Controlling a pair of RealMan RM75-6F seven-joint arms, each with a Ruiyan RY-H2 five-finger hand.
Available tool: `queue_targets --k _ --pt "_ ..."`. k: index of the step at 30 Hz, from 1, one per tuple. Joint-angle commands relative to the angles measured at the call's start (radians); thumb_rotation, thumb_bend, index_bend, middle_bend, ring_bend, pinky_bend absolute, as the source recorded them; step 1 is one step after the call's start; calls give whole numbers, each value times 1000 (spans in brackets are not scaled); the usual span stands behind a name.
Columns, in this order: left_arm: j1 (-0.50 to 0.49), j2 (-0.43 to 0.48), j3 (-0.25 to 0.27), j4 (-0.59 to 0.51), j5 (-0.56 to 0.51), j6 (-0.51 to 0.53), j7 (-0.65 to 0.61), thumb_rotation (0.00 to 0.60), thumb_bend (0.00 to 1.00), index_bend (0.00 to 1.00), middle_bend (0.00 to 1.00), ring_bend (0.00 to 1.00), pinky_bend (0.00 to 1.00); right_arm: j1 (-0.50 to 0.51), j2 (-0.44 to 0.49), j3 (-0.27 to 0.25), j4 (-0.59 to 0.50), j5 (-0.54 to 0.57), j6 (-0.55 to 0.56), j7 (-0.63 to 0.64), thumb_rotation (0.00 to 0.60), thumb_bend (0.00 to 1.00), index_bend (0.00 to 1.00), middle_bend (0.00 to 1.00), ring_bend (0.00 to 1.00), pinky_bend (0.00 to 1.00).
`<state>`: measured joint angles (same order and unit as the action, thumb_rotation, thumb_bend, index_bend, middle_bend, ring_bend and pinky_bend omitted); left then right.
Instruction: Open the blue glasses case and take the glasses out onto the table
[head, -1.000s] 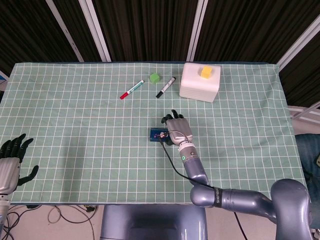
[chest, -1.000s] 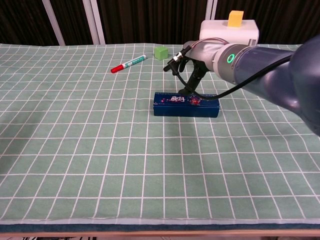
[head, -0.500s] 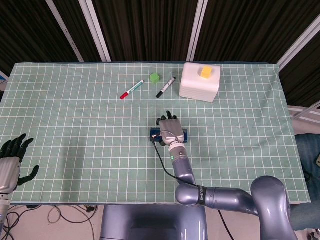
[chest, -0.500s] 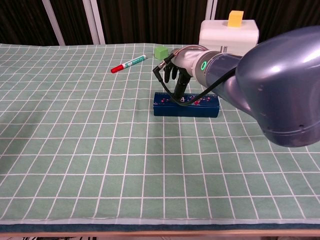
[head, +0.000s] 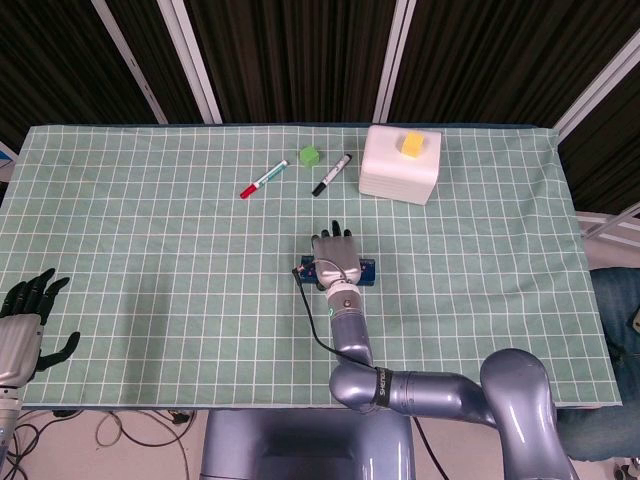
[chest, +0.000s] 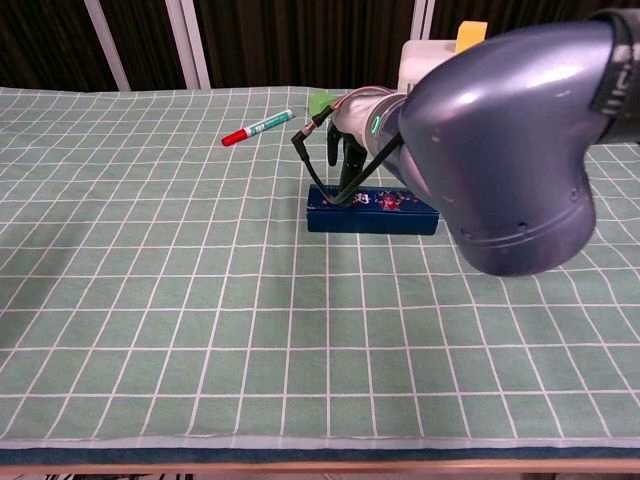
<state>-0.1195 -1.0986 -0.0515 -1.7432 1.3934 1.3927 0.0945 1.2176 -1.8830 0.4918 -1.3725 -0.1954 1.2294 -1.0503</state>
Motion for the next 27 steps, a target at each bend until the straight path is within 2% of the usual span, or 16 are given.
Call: queue_targets --k 1,9,27 --pt "-1 1 0 -1 -2 -4 -4 600 308 97 0 0 0 20 -17 20 34 37 -6 -27 600 293 331 253 50 186" --pt "-7 5 0 -4 -10 -16 -10 600 308 97 0 0 0 43 -43 30 83 60 -19 -49 600 293 270 241 50 186" --pt "-14 10 0 -9 -26 -32 -14 600 308 97 0 0 0 55 -82 49 151 61 -41 -48 600 308 308 250 51 186"
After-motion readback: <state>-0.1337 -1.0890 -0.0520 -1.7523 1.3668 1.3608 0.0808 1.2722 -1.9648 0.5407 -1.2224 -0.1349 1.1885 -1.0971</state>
